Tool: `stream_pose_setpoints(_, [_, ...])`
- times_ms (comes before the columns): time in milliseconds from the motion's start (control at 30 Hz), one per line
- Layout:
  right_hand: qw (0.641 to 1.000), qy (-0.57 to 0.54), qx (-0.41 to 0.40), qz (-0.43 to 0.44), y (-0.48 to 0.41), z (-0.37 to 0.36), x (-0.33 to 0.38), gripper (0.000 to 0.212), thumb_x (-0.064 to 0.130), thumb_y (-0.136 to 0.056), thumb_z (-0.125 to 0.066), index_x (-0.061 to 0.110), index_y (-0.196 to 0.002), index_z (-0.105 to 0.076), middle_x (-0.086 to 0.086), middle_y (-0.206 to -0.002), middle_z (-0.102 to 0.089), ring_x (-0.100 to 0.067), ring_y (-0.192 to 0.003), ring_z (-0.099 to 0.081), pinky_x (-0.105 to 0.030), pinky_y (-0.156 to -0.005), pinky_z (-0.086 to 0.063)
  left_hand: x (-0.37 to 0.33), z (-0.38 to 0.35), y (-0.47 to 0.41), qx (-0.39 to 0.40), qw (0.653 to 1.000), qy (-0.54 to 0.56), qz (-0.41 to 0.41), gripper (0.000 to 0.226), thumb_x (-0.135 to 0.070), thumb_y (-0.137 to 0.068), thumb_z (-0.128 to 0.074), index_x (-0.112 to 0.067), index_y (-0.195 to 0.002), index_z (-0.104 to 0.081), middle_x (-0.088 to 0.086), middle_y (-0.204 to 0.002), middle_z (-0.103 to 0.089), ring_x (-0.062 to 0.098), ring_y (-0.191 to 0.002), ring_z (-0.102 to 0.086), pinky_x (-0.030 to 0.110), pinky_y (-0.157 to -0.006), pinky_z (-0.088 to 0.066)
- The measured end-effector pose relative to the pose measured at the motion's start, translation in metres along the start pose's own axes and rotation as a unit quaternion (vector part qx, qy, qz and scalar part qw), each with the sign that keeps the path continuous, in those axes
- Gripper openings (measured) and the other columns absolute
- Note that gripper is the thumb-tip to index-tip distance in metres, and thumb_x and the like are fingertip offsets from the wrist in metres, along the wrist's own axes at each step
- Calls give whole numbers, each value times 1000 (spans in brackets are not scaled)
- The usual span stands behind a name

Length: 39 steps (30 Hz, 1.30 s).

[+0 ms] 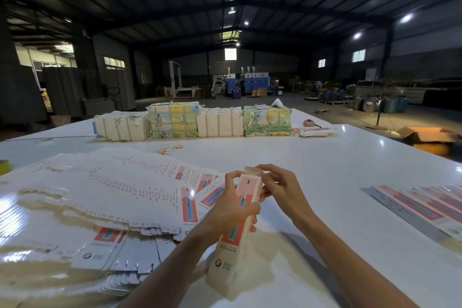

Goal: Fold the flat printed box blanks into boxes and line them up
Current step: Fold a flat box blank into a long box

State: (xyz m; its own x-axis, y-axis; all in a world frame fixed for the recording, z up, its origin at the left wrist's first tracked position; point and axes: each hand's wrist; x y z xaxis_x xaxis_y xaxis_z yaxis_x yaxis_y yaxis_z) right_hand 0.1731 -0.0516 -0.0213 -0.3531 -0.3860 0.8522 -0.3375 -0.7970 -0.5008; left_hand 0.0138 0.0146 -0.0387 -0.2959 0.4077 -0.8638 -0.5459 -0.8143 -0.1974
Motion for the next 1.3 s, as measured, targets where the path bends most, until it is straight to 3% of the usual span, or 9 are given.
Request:
stream_pose_setpoints(167, [999,-12,38,-13,-1,2,0,27,17,-111,-53,13,-116,-79,-2,-103,-81,-29,-92,-79,-37,-76,-66,2,2,-1,7,1000,-1,0,96,-41,-78,-83,-47,-146,-16,-10,-112,-59,6,-78,-78,32,-63,-66])
stream_pose_setpoints(300, [992,-89,36,-87,-2,0,8,36,42,-106,-59,13,-107,-80,-1,-107,-82,-28,-92,-80,-30,-71,-64,1,1,3,12,1000,-19,-21,91,-44,-75,-84,-63,-129,-13,-23,-111,-51,-6,-80,-74,24,-55,-61])
stream_pose_setpoints(433, [986,-106,41,-119,-2,6,7,26,29,-105,-64,9,-102,-81,-10,-99,-80,-30,-90,-80,-28,-69,-62,2,-1,4,4,999,-33,-40,98,-41,-69,-87,-60,-132,-14,-21,-111,-51,-5,-81,-74,23,-53,-60])
stream_pose_setpoints(567, [980,-114,31,-158,-2,5,9,21,24,-102,-68,10,-98,-82,-10,-95,-80,-27,-87,-80,-30,-69,-62,3,0,4,-6,997,-63,-51,98,-43,-66,-89,-66,-126,-15,-27,-106,-48,13,-77,-76,17,-50,-56])
stream_pose_setpoints(667, [978,-115,18,-172,-3,4,8,18,22,-101,-70,8,-101,-81,-9,-92,-80,-26,-86,-80,-32,-68,-63,3,0,4,-11,995,-68,-68,100,-41,-65,-89,-72,-123,-14,-31,-103,-46,3,-78,-73,13,-47,-52])
stream_pose_setpoints(767, [978,-118,3,-169,-3,4,7,15,20,-100,-71,7,-101,-80,-8,-90,-80,-25,-85,-80,-32,-66,-63,2,-1,5,-18,994,-75,-77,102,-42,-64,-88,-75,-123,-11,-33,-103,-45,15,-76,-72,13,-47,-52])
stream_pose_setpoints(1067, [978,-114,-4,-177,-3,3,8,15,16,-101,-69,6,-99,-81,-9,-87,-79,-26,-82,-79,-32,-65,-62,0,2,6,-12,989,-93,-111,102,-44,-66,-87,-72,-128,-11,-34,-103,-48,16,-83,-71,11,-53,-54])
stream_pose_setpoints(1300, [979,-96,-7,-181,-3,3,5,14,16,-98,-73,2,-98,-76,-12,-88,-80,-29,-82,-79,-32,-67,-63,3,-2,6,-2,987,-109,-120,79,-47,-73,-79,-61,-126,-23,-21,-106,-55,18,-86,-73,26,-69,-66])
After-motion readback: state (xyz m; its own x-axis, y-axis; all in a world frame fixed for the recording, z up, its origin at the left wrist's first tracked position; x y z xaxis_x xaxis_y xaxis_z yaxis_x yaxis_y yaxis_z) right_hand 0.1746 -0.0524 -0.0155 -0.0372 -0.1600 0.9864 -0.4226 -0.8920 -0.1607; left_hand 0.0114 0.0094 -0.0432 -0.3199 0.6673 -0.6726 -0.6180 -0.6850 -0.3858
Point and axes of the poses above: each hand's wrist, its own y-axis away from the middle knuckle, its own z-axis out of the back of the hand, x = y × z
